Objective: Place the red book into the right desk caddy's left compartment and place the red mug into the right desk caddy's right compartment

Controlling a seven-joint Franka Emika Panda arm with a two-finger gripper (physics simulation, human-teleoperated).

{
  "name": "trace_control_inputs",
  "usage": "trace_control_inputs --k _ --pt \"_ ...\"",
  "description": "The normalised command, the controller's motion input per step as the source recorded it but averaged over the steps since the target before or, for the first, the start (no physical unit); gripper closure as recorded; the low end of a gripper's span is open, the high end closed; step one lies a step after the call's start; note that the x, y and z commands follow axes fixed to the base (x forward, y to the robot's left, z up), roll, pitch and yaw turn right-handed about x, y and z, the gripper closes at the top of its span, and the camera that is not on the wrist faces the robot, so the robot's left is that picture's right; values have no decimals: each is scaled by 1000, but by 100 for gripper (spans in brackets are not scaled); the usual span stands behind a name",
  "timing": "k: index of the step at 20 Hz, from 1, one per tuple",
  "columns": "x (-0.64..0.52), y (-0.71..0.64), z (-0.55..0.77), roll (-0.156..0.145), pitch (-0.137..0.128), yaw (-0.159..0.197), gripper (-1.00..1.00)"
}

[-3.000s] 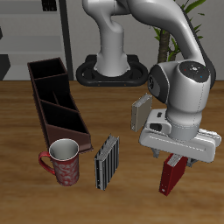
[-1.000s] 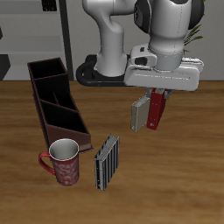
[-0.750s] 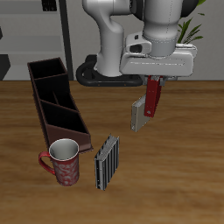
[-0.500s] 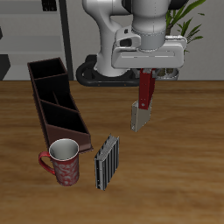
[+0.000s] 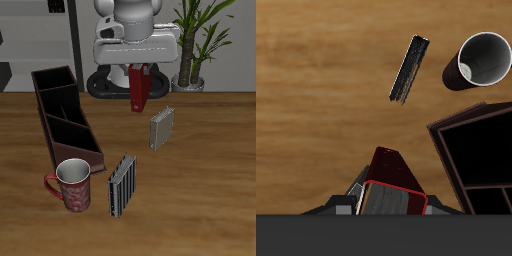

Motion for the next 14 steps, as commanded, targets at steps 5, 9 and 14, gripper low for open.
trace_control_inputs --k 5,9,14 --pt "16 -679 203 -84 -31 -15 100" --pt "55 -808 166 -78 0 10 100" --pt "25 -489 65 -42 8 13 100"
